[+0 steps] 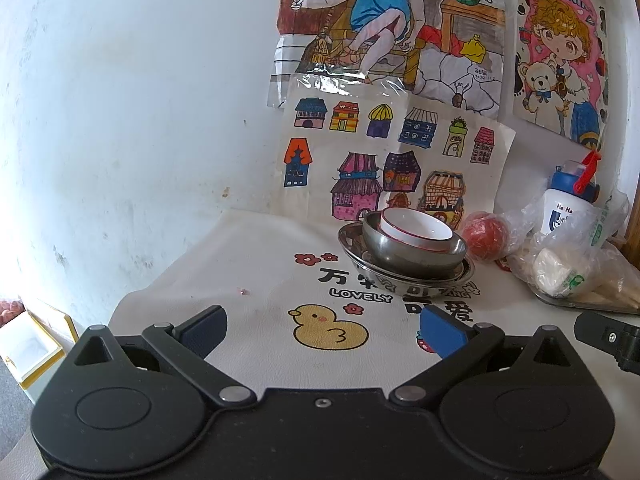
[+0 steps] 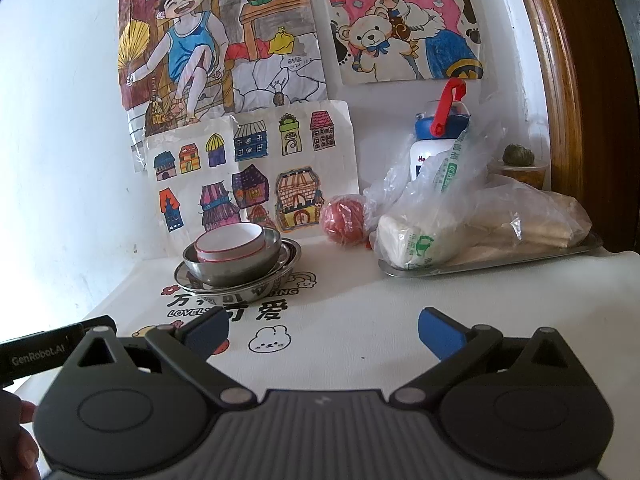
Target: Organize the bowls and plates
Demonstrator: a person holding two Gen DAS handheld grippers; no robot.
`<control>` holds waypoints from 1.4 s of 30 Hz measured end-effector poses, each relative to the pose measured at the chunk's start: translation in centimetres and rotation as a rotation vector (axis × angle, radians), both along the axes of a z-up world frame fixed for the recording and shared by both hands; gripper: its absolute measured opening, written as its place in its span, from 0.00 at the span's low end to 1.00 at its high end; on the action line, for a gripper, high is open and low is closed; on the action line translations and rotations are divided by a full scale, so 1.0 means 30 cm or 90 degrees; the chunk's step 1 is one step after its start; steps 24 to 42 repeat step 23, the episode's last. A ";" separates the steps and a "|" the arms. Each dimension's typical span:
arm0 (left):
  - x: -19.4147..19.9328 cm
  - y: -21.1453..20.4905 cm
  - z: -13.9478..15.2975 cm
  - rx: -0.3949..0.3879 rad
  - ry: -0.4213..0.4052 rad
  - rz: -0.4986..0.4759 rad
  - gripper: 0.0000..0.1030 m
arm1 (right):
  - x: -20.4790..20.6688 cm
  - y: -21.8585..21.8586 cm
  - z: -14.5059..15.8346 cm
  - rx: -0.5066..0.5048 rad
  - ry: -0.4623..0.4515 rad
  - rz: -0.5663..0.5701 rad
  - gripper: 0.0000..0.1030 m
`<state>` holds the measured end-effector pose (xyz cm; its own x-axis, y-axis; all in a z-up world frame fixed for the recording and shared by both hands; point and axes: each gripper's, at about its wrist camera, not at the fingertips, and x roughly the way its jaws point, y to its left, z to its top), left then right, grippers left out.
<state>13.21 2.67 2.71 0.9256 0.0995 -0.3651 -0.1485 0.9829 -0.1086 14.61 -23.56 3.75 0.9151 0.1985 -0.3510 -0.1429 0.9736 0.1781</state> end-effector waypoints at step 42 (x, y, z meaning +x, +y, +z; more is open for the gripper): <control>0.020 -0.001 -0.010 0.005 0.033 -0.021 0.99 | 0.006 0.014 -0.012 -0.002 0.009 0.007 1.00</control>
